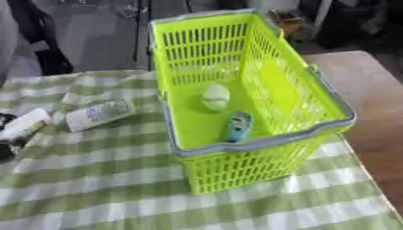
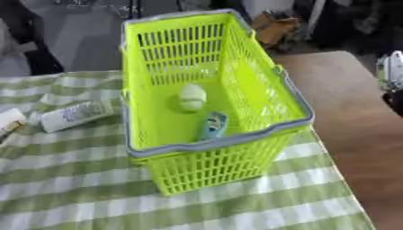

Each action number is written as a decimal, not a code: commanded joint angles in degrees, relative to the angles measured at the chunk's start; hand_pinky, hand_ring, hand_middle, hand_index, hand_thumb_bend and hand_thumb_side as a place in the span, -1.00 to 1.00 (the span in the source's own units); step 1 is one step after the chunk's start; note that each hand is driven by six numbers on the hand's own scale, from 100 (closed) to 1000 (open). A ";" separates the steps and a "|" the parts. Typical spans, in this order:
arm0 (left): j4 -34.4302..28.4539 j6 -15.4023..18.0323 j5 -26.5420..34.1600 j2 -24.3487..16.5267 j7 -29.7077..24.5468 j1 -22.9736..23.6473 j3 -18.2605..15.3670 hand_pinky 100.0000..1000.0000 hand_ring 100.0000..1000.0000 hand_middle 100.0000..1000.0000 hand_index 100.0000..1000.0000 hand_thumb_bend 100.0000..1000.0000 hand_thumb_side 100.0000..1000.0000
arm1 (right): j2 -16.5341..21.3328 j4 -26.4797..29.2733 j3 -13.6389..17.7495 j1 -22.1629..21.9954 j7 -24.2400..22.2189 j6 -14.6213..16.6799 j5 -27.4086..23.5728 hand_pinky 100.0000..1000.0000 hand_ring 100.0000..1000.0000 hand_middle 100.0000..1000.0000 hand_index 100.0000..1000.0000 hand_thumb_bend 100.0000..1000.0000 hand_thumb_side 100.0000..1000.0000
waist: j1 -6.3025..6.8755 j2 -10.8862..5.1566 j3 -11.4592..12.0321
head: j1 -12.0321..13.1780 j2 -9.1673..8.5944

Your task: Pick up objects on the table and place them in the box.

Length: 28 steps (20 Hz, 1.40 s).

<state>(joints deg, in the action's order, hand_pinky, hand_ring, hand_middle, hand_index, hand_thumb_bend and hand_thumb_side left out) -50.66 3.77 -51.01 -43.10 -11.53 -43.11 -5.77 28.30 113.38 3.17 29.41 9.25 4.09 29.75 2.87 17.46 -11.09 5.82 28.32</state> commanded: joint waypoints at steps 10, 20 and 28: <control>-12.89 -0.92 13.93 -2.74 3.54 0.71 1.67 0.05 -0.12 -0.90 -0.56 -1.00 -0.78 | -0.03 1.21 0.41 -0.95 -0.49 -0.49 -0.07 0.09 0.10 0.20 0.51 -0.87 0.13 | -0.55 -4.61 1.61 | -0.24 1.75; -21.12 -1.39 22.07 1.16 -0.27 -6.30 6.37 0.05 -0.12 -0.89 -0.55 -1.00 -0.76 | -0.34 1.21 -0.09 -1.88 -1.15 -0.47 -0.44 0.09 0.09 0.20 0.51 -0.87 0.13 | -0.37 -6.37 1.98 | 0.31 3.72; -24.43 -0.75 21.68 6.44 -2.41 -11.09 10.65 0.06 -0.11 -0.86 -0.53 -1.00 -0.80 | -0.70 1.21 -0.45 -2.28 -1.63 -0.41 -0.71 0.08 0.09 0.20 0.51 -0.87 0.13 | -0.04 -6.83 2.27 | 0.11 4.63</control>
<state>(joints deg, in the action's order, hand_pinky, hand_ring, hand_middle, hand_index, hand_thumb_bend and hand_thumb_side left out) -73.76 2.95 -29.30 -36.00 -13.69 -52.63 4.80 27.00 113.38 2.61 26.63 7.78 3.66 29.40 2.95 11.91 -8.88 5.88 32.58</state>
